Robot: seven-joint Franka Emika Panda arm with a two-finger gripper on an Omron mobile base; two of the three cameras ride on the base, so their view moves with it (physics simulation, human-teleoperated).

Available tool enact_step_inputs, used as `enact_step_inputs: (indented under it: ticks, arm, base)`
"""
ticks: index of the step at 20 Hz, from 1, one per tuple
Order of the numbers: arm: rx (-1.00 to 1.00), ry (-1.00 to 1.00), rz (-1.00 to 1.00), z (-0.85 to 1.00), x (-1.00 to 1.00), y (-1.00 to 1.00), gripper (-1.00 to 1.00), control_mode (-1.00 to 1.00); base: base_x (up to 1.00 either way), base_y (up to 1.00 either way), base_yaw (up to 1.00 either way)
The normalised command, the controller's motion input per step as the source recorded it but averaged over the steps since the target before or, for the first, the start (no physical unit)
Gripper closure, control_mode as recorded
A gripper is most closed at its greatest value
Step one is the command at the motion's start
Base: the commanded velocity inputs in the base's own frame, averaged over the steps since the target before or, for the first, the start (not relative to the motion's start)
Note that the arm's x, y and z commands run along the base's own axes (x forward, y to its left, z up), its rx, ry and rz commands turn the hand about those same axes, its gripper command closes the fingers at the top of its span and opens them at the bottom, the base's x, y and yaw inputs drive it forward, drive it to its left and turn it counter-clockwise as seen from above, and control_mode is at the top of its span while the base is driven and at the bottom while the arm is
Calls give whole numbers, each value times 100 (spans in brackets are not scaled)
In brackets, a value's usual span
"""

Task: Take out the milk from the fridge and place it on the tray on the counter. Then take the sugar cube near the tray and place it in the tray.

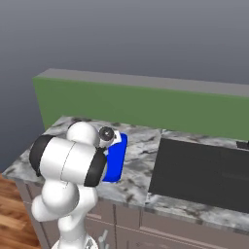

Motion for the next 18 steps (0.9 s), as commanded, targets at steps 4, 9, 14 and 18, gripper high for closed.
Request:
enact_step_inputs:
  ticks: [4,9,14,18]
  arm:
    - [4,0,0,43,-18,-1,-100,-100]
    - [0,0,0,24,-4,0,-100,-100]
    - [0,0,0,33,4,0,-100,-100]
    - [0,0,0,86,0,12,-100,-100]
  base:
    - [0,0,0]
    - [0,0,0]
    - [0,0,0]
    - [0,0,0]
